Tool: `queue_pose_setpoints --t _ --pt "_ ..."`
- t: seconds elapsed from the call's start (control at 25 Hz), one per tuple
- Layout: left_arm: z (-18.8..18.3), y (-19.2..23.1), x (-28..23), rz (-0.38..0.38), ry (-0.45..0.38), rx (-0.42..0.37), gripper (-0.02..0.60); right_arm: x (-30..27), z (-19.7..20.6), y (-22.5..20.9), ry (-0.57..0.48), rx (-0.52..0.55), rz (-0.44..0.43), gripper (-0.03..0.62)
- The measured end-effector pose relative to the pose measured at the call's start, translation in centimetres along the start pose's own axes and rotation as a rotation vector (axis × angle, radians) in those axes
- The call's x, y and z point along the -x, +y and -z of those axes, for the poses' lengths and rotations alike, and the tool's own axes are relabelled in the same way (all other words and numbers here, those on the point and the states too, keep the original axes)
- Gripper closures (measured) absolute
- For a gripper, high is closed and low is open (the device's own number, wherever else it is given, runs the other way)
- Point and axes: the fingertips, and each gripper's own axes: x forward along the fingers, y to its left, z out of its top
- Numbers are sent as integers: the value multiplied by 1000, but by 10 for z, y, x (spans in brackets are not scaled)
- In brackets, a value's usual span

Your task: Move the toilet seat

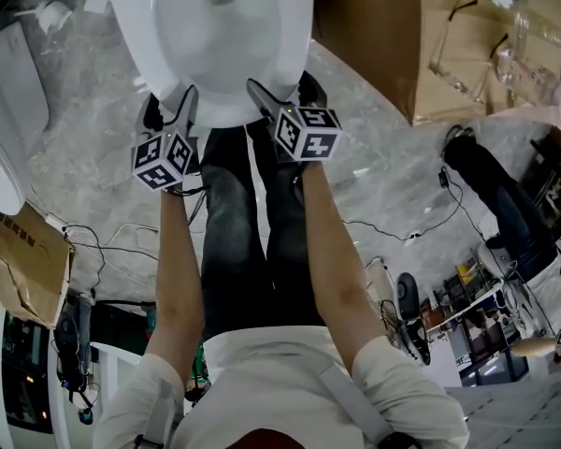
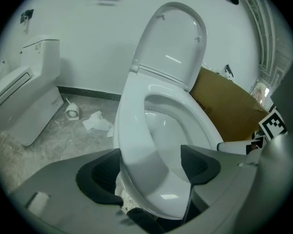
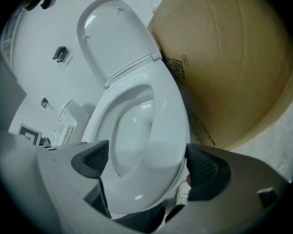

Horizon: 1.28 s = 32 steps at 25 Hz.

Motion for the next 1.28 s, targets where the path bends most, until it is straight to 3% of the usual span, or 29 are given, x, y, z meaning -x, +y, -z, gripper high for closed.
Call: queue_pose_setpoints --t 0.48,1.28 --pt "-15 -8 18 25 -52 49 195 22 -16 11 -73 -62 -65 97" --pt "-67 -33 73 20 -181 47 195 86 -62 44 -219 -71 -163 134"
